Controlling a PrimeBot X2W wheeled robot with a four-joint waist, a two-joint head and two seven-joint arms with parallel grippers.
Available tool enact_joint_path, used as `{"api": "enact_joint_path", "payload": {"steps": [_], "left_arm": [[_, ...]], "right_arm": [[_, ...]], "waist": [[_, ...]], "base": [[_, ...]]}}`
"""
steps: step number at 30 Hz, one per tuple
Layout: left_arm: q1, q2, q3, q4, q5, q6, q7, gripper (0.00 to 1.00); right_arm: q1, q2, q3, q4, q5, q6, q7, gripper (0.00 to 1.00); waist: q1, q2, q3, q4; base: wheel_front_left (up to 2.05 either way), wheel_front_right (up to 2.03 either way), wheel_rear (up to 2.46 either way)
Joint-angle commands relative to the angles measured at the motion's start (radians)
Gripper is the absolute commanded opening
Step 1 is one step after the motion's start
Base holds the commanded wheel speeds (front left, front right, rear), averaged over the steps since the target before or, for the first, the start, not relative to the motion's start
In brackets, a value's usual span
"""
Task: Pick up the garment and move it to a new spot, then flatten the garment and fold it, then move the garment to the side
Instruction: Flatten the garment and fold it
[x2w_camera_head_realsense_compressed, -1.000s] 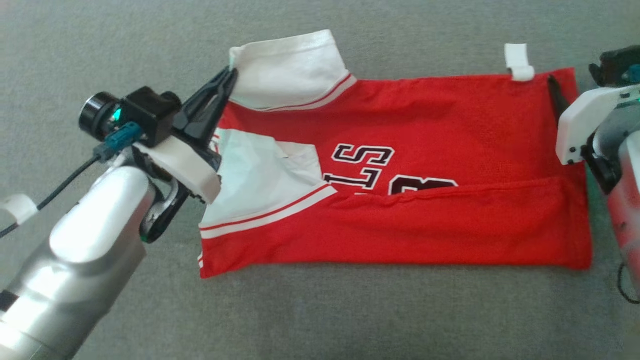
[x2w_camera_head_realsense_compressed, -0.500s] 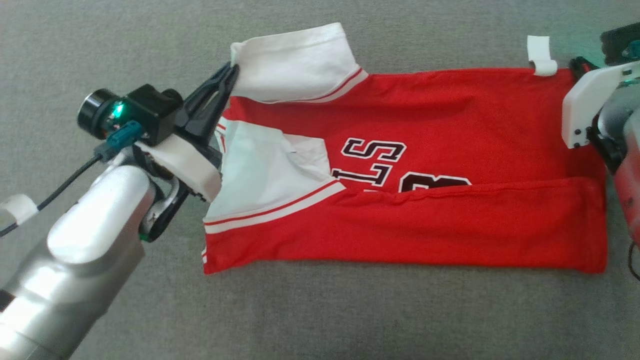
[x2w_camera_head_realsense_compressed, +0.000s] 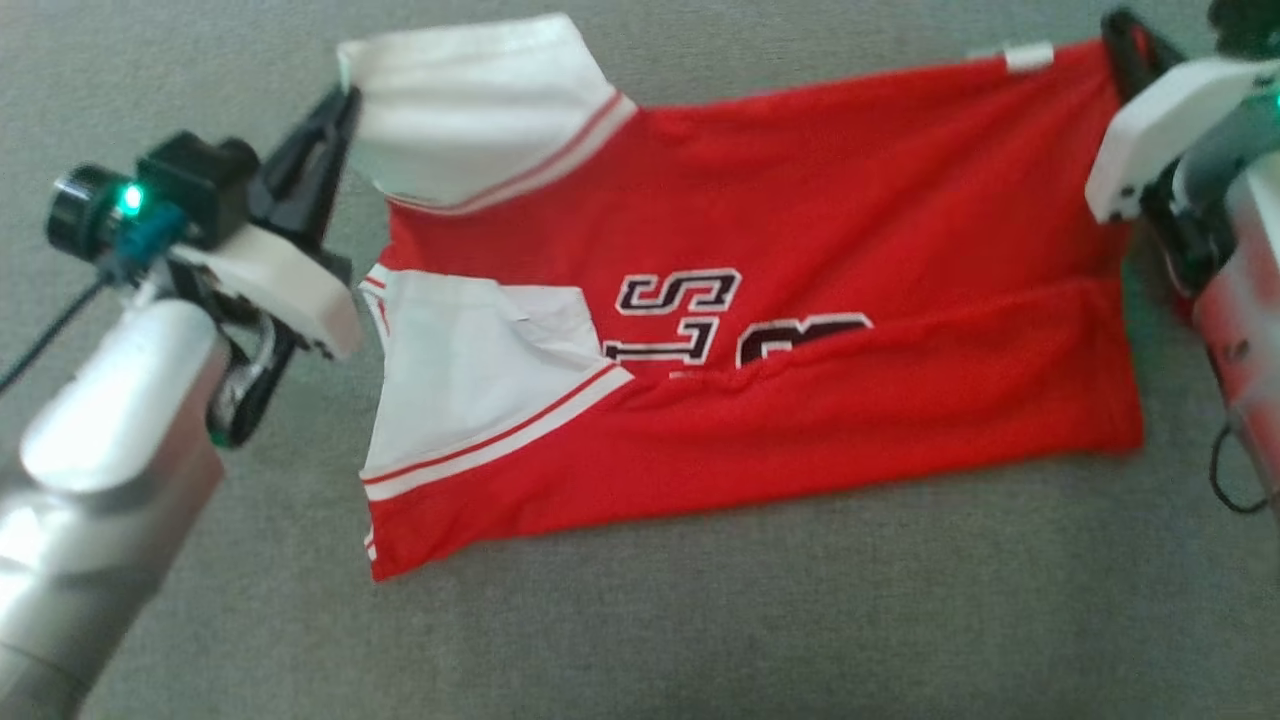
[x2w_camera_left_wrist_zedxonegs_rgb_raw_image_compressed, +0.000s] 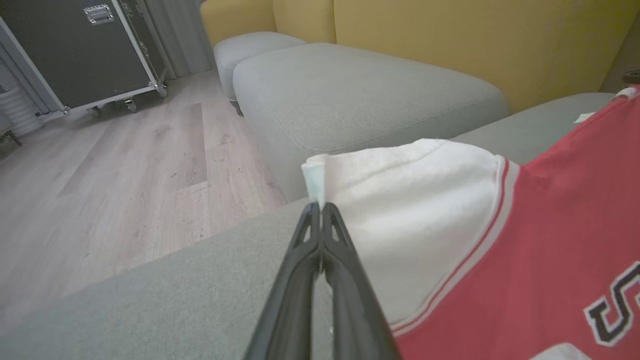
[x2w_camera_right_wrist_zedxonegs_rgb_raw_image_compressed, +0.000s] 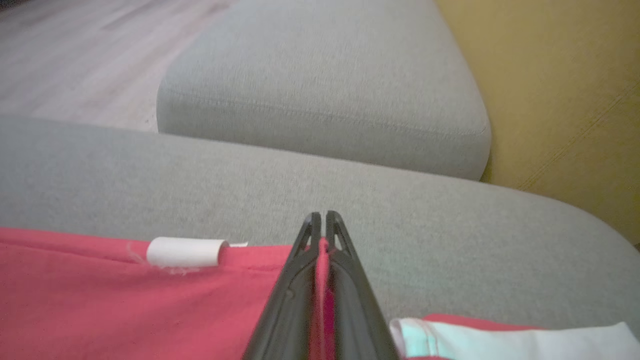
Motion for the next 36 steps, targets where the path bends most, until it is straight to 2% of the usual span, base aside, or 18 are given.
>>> {"api": "enact_joint_path", "payload": {"steps": [1, 11, 19, 23, 29, 36], "left_arm": [[-0.087, 0.054, 0.056, 0.007, 0.002, 0.004, -0.018, 0.00], [-0.262, 0.052, 0.060, 0.167, 0.074, -0.007, -0.098, 0.00], [-0.349, -0.005, 0.047, 0.303, 0.115, -0.043, -0.160, 0.00], [-0.316, -0.022, 0.037, 0.331, 0.114, -0.068, -0.167, 0.00], [-0.199, -0.031, 0.019, 0.319, 0.052, -0.107, -0.162, 0.00], [-0.031, 0.002, -0.042, 0.195, -0.038, -0.120, -0.073, 0.00]], "right_arm": [[-0.039, 0.006, 0.009, -0.040, 0.037, -0.002, -0.037, 0.00], [-0.111, 0.037, 0.008, -0.062, 0.114, -0.002, -0.127, 0.00], [-0.119, 0.055, 0.022, -0.012, 0.146, -0.002, -0.166, 0.00], [-0.099, 0.052, 0.035, 0.008, 0.174, -0.002, -0.171, 0.00], [-0.032, 0.027, 0.078, 0.018, 0.227, -0.002, -0.148, 0.00], [0.082, -0.017, 0.157, 0.012, 0.299, -0.002, -0.054, 0.00]], "waist": [[0.0000, -0.0001, -0.001, -0.014], [0.0000, -0.0001, 0.023, -0.045], [0.0000, -0.0001, 0.020, -0.042], [0.0000, -0.0001, -0.003, -0.031], [0.0000, -0.0001, -0.059, -0.014], [0.0000, -0.0001, -0.123, -0.001]], "base": [[0.00, 0.00, 0.00], [0.00, 0.00, 0.00], [0.00, 0.00, 0.00], [0.00, 0.00, 0.00], [0.00, 0.00, 0.00], [0.00, 0.00, 0.00]]}}
